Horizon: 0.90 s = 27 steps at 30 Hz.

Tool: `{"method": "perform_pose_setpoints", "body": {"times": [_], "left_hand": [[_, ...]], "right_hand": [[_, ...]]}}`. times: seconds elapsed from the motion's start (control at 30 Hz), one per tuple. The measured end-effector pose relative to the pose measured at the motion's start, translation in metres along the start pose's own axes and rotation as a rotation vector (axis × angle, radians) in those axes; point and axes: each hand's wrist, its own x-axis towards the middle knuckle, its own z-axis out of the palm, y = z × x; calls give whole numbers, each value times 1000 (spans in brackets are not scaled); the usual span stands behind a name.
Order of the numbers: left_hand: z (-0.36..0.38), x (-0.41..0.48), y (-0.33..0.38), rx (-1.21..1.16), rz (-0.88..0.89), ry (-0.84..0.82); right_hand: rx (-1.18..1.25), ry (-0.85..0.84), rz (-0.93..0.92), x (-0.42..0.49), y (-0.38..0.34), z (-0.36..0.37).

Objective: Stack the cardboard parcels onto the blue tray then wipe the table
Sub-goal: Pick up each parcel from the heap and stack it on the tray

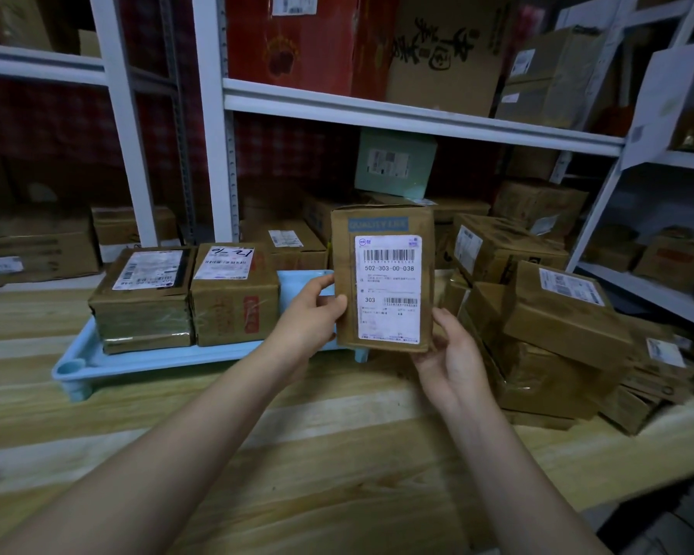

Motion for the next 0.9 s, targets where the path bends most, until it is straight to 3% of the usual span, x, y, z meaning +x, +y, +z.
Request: {"method": "perform_pose_setpoints", "body": {"times": [0.23, 0.53, 0.9], "left_hand": [[7, -4, -2, -21, 13, -24], [14, 1, -2, -17, 45, 33], [10, -7, 7, -373, -21, 22]], "right_hand": [[44, -70, 26, -8, -1, 2], [129, 16, 25, -7, -10, 2], [45, 65, 0, 2, -4, -8]]}}
